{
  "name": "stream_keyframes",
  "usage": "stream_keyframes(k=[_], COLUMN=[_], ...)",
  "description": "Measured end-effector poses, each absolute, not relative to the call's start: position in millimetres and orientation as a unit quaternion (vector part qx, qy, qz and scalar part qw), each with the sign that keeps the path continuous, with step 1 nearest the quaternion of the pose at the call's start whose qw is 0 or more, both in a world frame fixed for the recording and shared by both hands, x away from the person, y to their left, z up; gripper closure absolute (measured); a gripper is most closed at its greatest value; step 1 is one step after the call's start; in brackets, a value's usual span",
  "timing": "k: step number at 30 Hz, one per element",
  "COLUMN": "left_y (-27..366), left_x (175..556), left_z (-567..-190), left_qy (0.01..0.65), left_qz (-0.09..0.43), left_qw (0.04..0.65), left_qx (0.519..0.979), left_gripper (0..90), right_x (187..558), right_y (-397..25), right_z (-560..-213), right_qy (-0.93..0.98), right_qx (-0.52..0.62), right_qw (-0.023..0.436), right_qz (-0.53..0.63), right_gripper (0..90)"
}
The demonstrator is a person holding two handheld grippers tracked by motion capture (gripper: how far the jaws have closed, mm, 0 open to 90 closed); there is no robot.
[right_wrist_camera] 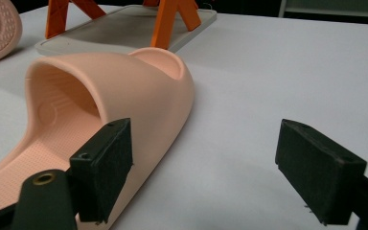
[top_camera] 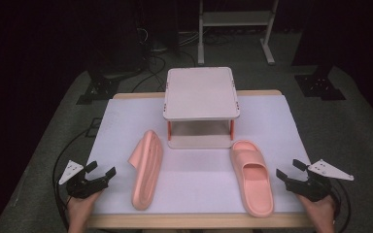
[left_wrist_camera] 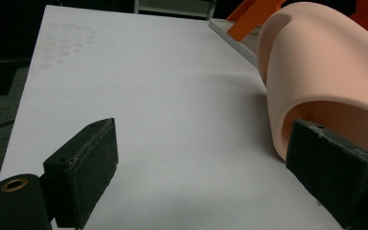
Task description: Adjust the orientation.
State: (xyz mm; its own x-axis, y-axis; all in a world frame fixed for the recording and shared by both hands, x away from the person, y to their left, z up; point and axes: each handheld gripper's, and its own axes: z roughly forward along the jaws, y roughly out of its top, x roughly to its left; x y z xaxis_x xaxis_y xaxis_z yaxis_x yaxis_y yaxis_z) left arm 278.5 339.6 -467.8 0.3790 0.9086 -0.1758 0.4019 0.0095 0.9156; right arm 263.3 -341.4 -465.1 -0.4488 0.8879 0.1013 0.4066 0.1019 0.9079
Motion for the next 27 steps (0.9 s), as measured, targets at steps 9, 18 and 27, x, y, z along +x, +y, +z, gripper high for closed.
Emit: stream_keyframes(k=[9, 18, 27], left_y=[336, 319, 302], left_x=[280, 283, 291], left_z=[-469, -468, -468], left_qy=[0.495, 0.477, 0.47], left_qz=[0.244, 0.226, 0.211], left_qw=[0.505, 0.5, 0.483], left_qx=[0.664, 0.686, 0.708], left_gripper=[10.5, 11.5, 14.9], right_x=[263, 261, 260], right_y=[-341, -333, -333], right_z=[-465, -460, -459], right_qy=[0.704, 0.71, 0.707], right_qx=[0.457, 0.446, 0.446], right_qw=[0.245, 0.255, 0.256], right_qz=[0.485, 0.483, 0.486], right_gripper=[20.0, 19.9, 19.9])
